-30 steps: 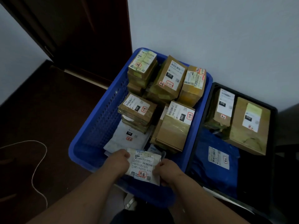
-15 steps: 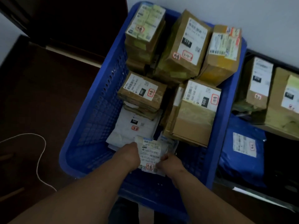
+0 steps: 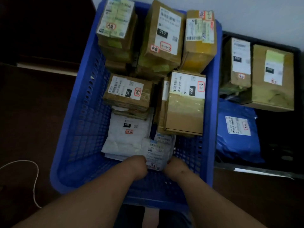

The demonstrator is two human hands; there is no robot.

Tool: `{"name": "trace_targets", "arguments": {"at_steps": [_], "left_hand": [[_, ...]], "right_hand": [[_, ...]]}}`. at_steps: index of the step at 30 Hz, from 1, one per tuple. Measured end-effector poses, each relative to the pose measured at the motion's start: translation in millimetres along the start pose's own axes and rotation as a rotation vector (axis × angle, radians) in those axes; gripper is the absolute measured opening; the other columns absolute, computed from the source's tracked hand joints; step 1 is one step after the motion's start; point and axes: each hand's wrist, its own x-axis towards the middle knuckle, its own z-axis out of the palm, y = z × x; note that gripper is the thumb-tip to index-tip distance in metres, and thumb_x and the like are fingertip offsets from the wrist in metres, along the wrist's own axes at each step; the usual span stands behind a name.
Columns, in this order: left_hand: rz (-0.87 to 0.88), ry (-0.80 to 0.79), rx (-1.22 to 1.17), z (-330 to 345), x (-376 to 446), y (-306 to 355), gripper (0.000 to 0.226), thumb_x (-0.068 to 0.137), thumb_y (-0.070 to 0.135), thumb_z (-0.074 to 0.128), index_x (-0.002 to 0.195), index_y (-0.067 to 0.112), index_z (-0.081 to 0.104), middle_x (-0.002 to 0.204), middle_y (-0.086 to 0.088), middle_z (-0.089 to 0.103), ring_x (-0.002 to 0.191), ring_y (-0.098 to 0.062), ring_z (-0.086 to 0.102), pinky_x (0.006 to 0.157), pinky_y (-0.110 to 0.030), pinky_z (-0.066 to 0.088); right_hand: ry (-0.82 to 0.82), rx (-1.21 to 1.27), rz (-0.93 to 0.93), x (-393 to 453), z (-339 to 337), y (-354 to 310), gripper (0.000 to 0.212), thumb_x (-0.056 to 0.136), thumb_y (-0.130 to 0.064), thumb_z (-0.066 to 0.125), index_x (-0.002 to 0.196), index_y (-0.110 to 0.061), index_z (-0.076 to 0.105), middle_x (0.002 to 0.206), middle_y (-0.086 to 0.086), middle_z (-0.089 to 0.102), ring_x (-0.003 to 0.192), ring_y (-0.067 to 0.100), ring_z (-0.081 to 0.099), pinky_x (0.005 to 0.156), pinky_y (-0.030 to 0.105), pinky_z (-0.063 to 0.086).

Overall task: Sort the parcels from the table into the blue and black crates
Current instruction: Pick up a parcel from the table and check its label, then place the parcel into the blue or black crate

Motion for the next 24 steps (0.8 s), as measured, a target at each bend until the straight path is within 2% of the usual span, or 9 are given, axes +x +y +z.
{"name": "trace_targets", "arguments": {"at_steps": [2, 4, 6, 9, 12, 14, 16, 20, 24], "left_hand": [[0.0, 0.022, -0.016, -5, -8, -2, 0.044, 0.101, 0.014, 0.045, 0.144, 0.008, 0.04, 0.147, -0.012, 0.043, 0.132, -0.024, 0.044, 0.108, -0.028, 0.036], [0.006, 0.113, -0.019, -10, -19, -3, 0.041, 0.1, 0.015, 0.045, 0.14, 0.009, 0.046, 0.143, -0.01, 0.049, 0.129, -0.024, 0.048, 0.106, -0.03, 0.038], [0.017, 0.185, -0.025, -12, -34, -2, 0.039, 0.099, 0.017, 0.047, 0.138, 0.013, 0.048, 0.141, -0.009, 0.051, 0.127, -0.023, 0.05, 0.103, -0.029, 0.039], [0.03, 0.217, -0.077, -9, -60, 4, 0.033, 0.1, 0.022, 0.048, 0.133, 0.02, 0.045, 0.144, -0.006, 0.045, 0.118, -0.016, 0.049, 0.093, -0.018, 0.038], [0.035, 0.261, -0.114, -5, -92, 17, 0.051, 0.1, 0.029, 0.048, 0.148, 0.017, 0.034, 0.146, -0.009, 0.043, 0.125, -0.021, 0.048, 0.099, -0.023, 0.041], [0.038, 0.31, -0.145, 2, -113, 31, 0.055, 0.1, 0.033, 0.048, 0.15, 0.017, 0.031, 0.148, -0.008, 0.042, 0.128, -0.021, 0.047, 0.099, -0.024, 0.041], [0.045, 0.378, -0.186, 11, -132, 49, 0.054, 0.099, 0.034, 0.048, 0.149, 0.019, 0.034, 0.147, -0.007, 0.044, 0.125, -0.021, 0.05, 0.094, -0.024, 0.042], [0.052, 0.529, -0.278, 33, -162, 91, 0.045, 0.096, 0.032, 0.05, 0.139, 0.019, 0.047, 0.137, -0.007, 0.053, 0.114, -0.023, 0.057, 0.092, -0.03, 0.049], [0.091, 0.58, -0.283, 54, -187, 139, 0.048, 0.095, 0.038, 0.049, 0.141, 0.023, 0.046, 0.141, -0.006, 0.05, 0.119, -0.026, 0.053, 0.097, -0.034, 0.048]], "right_hand": [[0.042, 0.039, -0.019, -8, -1, -1, 0.03, 0.102, -0.025, 0.046, 0.124, -0.007, 0.057, 0.127, 0.01, 0.061, 0.11, 0.02, 0.059, 0.079, 0.021, 0.045], [0.062, 0.098, -0.047, -23, -7, -6, 0.03, 0.099, -0.021, 0.051, 0.127, -0.007, 0.054, 0.128, 0.01, 0.06, 0.114, 0.023, 0.058, 0.087, 0.025, 0.049], [0.084, 0.152, -0.087, -38, -9, -8, 0.037, 0.095, -0.018, 0.059, 0.13, -0.008, 0.052, 0.13, 0.01, 0.058, 0.114, 0.023, 0.058, 0.089, 0.027, 0.051], [0.13, 0.173, -0.151, -62, -14, -7, 0.044, 0.093, -0.018, 0.062, 0.134, -0.008, 0.05, 0.134, 0.01, 0.053, 0.116, 0.022, 0.054, 0.086, 0.023, 0.048], [0.184, 0.114, -0.227, -88, -25, -2, 0.043, 0.094, -0.019, 0.059, 0.135, -0.01, 0.05, 0.137, 0.009, 0.048, 0.114, 0.02, 0.053, 0.082, 0.022, 0.046], [0.22, 0.035, -0.288, -106, -35, 4, 0.046, 0.095, -0.023, 0.057, 0.138, -0.012, 0.049, 0.141, 0.008, 0.043, 0.12, 0.021, 0.051, 0.09, 0.024, 0.045], [0.262, -0.065, -0.36, -123, -47, 13, 0.042, 0.095, -0.027, 0.055, 0.135, -0.014, 0.051, 0.141, 0.009, 0.042, 0.123, 0.024, 0.049, 0.097, 0.028, 0.043], [0.383, -0.213, -0.483, -165, -76, 48, 0.033, 0.098, -0.033, 0.049, 0.126, -0.017, 0.056, 0.136, 0.006, 0.046, 0.122, 0.027, 0.047, 0.101, 0.037, 0.044], [0.521, -0.36, -0.483, -204, -104, 104, 0.039, 0.099, -0.044, 0.043, 0.124, -0.018, 0.058, 0.133, 0.005, 0.05, 0.121, 0.029, 0.047, 0.1, 0.041, 0.041]]}}
